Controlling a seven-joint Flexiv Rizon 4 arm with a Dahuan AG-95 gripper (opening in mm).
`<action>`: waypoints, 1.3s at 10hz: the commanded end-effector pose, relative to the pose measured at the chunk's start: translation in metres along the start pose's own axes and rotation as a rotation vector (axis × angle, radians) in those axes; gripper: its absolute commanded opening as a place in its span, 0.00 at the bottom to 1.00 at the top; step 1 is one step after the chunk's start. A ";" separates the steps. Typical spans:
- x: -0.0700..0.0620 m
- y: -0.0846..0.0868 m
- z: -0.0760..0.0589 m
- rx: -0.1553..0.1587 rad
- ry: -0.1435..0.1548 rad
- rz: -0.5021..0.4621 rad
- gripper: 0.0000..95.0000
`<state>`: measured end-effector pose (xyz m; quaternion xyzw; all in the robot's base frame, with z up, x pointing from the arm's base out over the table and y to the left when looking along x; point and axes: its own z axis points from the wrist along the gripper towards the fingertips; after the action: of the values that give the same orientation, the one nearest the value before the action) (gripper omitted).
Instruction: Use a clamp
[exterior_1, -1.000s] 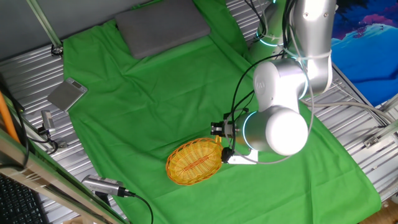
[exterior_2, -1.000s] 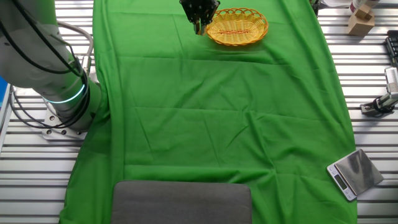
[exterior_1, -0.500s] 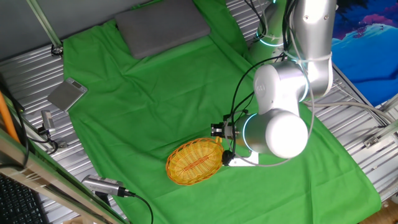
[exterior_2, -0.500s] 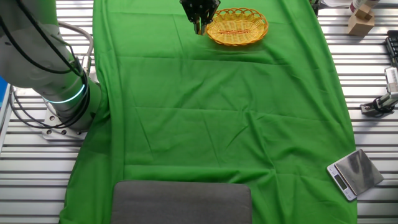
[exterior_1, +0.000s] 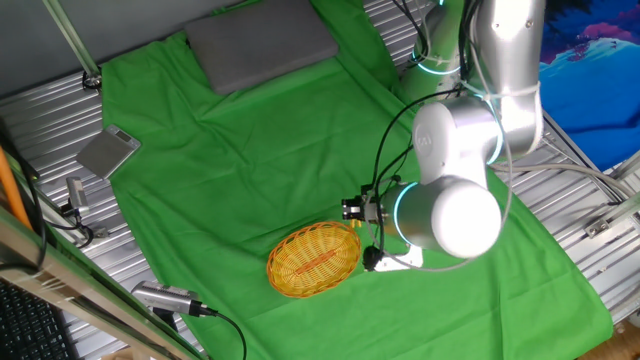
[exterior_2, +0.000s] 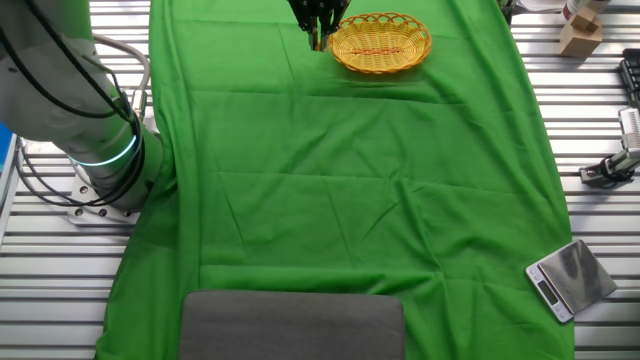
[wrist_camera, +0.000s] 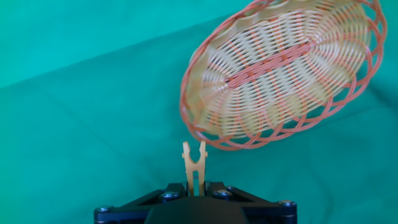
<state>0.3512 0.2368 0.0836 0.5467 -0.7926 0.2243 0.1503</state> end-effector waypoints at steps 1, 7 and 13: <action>0.001 0.004 0.001 0.033 0.053 0.020 0.00; -0.009 0.001 0.002 0.054 0.085 0.116 0.00; -0.019 -0.002 0.002 0.064 0.102 0.115 0.00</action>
<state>0.3599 0.2500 0.0729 0.4932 -0.8062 0.2856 0.1589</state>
